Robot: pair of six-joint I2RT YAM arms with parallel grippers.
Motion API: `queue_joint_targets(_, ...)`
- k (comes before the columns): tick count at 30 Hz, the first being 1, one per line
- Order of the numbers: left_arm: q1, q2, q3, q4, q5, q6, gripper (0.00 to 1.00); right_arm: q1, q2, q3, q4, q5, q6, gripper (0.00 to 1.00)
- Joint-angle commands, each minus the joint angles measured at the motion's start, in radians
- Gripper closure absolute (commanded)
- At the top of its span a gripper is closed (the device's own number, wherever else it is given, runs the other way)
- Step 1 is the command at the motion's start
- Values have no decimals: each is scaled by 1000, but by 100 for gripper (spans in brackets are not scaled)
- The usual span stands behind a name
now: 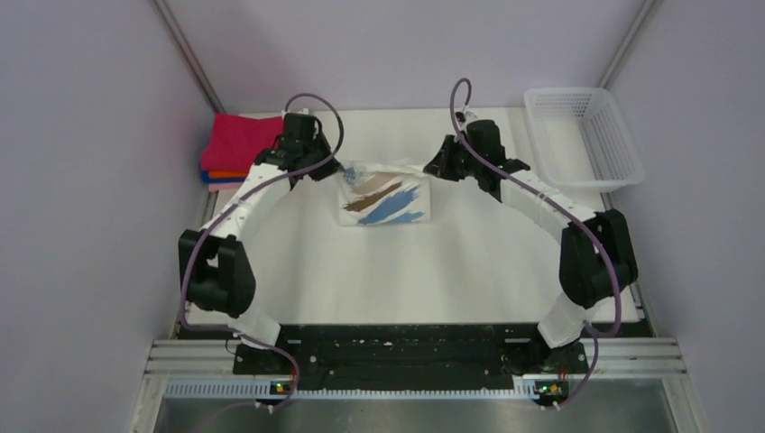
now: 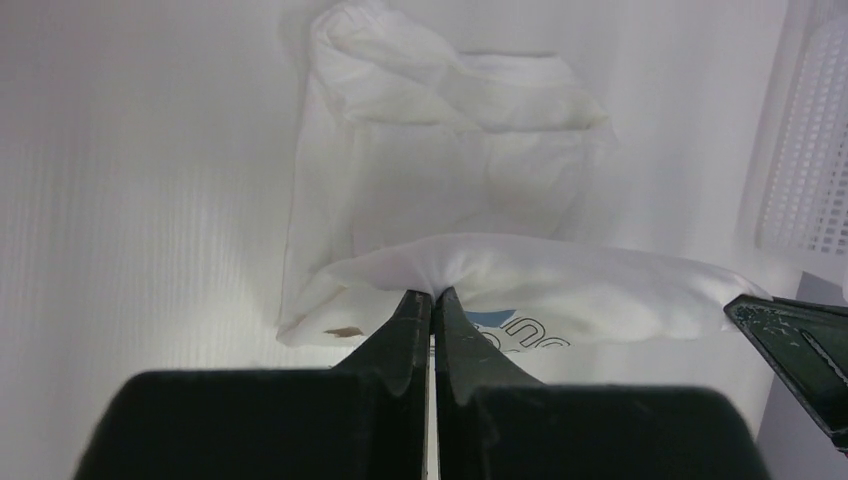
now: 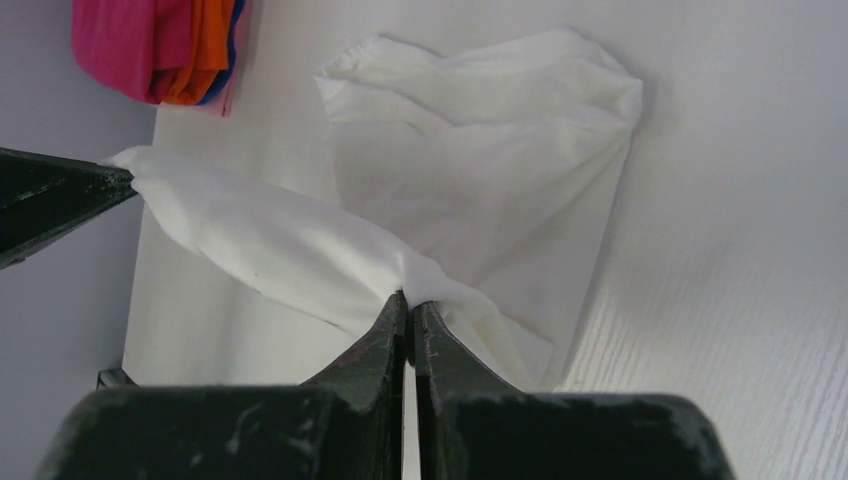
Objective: Fold and stack the t-shirts
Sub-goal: Fold the long partially folded tshirt into a neat square
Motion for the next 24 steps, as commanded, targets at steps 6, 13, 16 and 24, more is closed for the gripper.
queue_joint_targets(6,61,289,248,14,11,63,100,-63,239,205,58,-10,-15,100)
queue_joint_targets(13,82,477,371,89,83,59,100,-91,443,347,57,3,-18,100)
queue_joint_targets(16,85,565,452,80,98,57,100,-100,509,398,54,25,-18,100)
queue_joint_targets(24,88,686,642,34,147,41,39,-125,646,583,-30,-10,-75,34)
